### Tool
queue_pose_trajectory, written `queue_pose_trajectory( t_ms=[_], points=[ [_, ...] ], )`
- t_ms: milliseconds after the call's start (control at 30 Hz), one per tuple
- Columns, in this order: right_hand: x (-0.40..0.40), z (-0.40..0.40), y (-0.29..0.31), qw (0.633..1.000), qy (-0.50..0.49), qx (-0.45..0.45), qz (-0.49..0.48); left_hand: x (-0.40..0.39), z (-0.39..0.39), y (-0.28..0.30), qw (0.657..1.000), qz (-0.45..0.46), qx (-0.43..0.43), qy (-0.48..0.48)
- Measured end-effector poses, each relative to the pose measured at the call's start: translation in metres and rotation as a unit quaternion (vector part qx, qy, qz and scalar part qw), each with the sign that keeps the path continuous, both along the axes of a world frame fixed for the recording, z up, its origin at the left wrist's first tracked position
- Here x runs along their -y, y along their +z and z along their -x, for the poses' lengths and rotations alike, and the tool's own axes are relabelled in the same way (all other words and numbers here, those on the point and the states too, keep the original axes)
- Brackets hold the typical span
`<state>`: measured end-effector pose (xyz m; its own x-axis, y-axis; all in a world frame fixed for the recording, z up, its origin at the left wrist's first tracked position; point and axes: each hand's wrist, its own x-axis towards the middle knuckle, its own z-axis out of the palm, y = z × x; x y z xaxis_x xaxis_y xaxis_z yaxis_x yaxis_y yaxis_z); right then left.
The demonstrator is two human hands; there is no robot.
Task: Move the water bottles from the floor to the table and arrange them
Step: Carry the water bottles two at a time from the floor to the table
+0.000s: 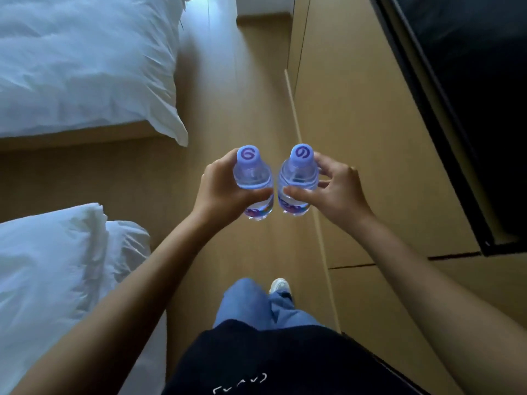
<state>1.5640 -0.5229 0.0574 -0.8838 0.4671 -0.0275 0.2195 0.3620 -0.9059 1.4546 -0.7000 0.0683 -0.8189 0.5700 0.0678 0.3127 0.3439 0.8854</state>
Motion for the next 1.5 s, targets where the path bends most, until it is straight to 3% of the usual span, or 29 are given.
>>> queue_pose_trajectory(
  t_ms=[233, 667, 1000, 1333, 1500],
  points=[
    [-0.078, 0.165, -0.009, 1.000, 0.023, -0.007, -0.015, -0.064, 0.155, -0.008, 1.000, -0.005, 0.000, 0.029],
    [-0.203, 0.543, 0.013, 0.995, 0.056, -0.048, -0.069, -0.192, 0.519, 0.023, 0.997, 0.032, -0.057, 0.031],
    [-0.324, 0.824, 0.002, 0.985, 0.087, -0.067, -0.133, -0.309, 0.788, 0.012, 0.995, 0.032, -0.080, 0.059],
    [-0.417, 1.116, 0.019, 0.977, 0.142, -0.083, -0.134, -0.391, 1.056, 0.035, 0.989, 0.013, -0.042, 0.143],
    [-0.433, 1.262, 0.009, 0.980, 0.139, -0.098, -0.102, -0.409, 1.210, 0.021, 0.990, 0.016, -0.055, 0.127]
  ],
)
